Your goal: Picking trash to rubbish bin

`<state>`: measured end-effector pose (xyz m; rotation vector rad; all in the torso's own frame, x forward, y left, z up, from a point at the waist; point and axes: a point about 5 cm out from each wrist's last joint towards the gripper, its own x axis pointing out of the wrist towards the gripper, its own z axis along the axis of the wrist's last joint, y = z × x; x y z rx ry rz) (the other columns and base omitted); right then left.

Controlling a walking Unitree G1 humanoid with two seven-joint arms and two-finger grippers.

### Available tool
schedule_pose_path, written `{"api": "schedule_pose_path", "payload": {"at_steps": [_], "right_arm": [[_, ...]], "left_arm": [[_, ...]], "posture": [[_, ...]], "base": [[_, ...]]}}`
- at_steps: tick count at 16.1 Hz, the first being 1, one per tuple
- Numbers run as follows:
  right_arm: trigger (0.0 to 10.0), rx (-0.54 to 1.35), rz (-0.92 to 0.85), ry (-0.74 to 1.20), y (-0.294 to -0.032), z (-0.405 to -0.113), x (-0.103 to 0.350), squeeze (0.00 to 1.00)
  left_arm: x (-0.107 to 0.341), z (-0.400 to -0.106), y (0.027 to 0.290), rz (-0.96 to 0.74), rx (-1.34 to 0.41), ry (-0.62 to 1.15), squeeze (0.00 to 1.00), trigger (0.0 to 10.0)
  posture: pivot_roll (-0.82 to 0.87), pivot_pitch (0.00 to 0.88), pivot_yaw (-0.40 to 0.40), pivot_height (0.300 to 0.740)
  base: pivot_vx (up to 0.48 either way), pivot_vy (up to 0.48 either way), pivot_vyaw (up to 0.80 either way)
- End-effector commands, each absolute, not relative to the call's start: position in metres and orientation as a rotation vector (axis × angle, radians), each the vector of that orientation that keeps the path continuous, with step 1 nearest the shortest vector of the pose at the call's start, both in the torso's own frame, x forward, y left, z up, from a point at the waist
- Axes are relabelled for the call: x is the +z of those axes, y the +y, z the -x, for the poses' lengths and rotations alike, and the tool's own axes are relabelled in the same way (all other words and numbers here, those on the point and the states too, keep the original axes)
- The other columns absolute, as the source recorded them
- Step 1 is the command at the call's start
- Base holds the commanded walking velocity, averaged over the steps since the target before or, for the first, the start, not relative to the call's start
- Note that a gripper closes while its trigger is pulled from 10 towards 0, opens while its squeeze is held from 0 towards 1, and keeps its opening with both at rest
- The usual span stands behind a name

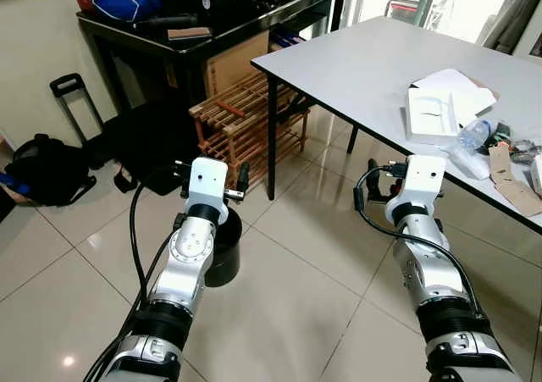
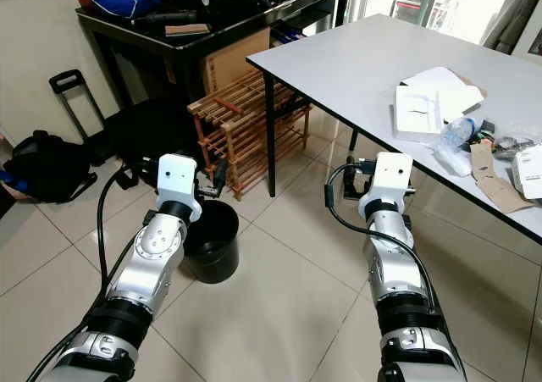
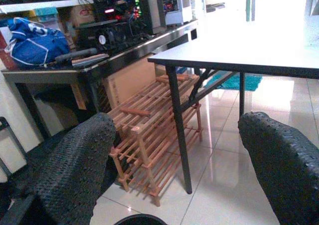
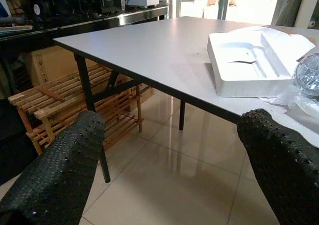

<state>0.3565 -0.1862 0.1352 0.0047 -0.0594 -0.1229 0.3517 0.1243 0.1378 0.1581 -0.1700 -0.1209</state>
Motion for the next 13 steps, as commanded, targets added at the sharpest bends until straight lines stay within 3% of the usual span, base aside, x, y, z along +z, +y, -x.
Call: {"api": "schedule_pose_path", "payload": {"at_steps": [1,3,6,13], "right_arm": [[10.0,-0.122,-0.001,-0.046,-0.1861,-0.3573,0.1346,0.00],[10.0,-0.123,-0.001,-0.046,-0.1859,-0.3576,0.1347,0.00],[10.0,-0.121,-0.005,-0.049,-0.1842,-0.3572,0.1345,0.00],[10.0,-0.125,-0.005,-0.051,-0.1840,-0.3569,0.1342,0.00]], "left_arm": [[0.1370,-0.3511,0.1256,-0.163,-0.111,-0.163,0.00,10.0],[0.1369,-0.3513,0.1263,-0.167,-0.107,-0.159,0.00,10.0],[0.1348,-0.3518,0.1306,-0.207,-0.085,-0.143,0.00,10.0],[0.1364,-0.3507,0.1262,-0.188,-0.105,-0.159,0.00,10.0]], "posture": [[-0.04,0.044,0.045,0.740],[-0.04,0.045,0.045,0.740],[-0.04,0.049,0.047,0.740],[-0.04,0.054,0.049,0.740]], "base": [[0.000,0.000,-0.76],[0.000,0.000,-0.75],[0.419,0.000,-0.75],[0.000,0.000,-0.75]]}}
